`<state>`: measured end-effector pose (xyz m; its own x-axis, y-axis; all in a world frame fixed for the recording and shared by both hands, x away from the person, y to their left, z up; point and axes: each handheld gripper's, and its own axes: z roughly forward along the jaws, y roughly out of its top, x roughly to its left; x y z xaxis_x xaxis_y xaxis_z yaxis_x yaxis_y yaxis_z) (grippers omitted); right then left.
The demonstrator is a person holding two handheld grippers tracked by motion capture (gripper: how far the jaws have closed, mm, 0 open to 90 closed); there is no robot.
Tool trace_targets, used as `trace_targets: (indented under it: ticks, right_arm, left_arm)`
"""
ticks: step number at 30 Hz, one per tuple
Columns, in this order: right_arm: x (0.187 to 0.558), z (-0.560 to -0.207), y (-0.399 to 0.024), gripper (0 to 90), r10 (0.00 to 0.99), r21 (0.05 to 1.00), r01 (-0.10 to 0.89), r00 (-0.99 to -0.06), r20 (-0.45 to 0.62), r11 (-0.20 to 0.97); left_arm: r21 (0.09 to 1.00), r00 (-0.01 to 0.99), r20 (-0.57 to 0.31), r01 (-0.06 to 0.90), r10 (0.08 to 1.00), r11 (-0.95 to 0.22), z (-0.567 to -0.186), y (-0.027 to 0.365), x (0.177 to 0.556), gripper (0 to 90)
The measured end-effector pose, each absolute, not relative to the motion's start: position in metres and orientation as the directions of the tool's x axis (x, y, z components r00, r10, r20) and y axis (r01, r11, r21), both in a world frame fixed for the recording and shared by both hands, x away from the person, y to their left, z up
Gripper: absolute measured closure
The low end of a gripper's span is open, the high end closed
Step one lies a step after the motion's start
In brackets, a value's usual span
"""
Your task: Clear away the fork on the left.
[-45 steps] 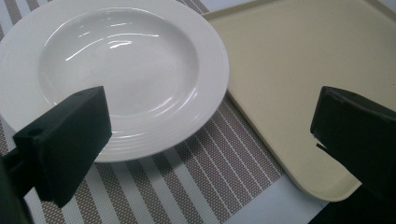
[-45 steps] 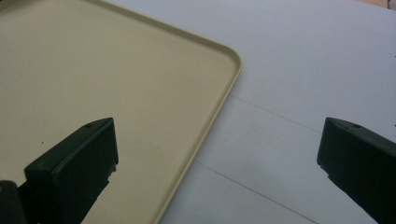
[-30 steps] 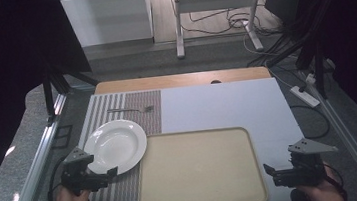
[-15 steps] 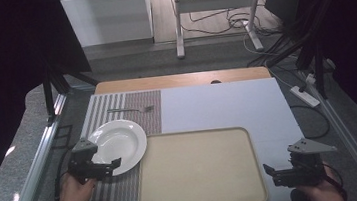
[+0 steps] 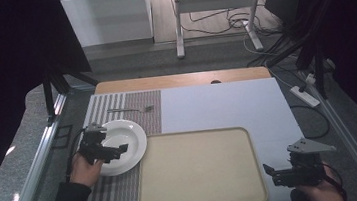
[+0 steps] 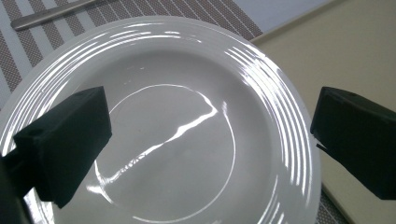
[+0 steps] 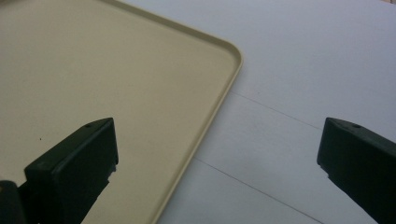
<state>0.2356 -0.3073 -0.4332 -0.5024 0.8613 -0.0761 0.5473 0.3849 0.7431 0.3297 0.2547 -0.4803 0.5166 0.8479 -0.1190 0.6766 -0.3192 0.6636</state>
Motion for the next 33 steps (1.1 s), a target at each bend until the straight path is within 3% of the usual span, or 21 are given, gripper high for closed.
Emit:
trace_targets:
  ticks: [33]
  right_arm:
    - [0.237, -0.434, -0.308, 0.0, 0.867, 0.741, 0.557, -0.494, -0.068, 0.376]
  left_arm:
    - [0.632, 0.501, -0.137, 0.708, 0.855, -0.314, -0.49, 0.254, 0.42, 0.0]
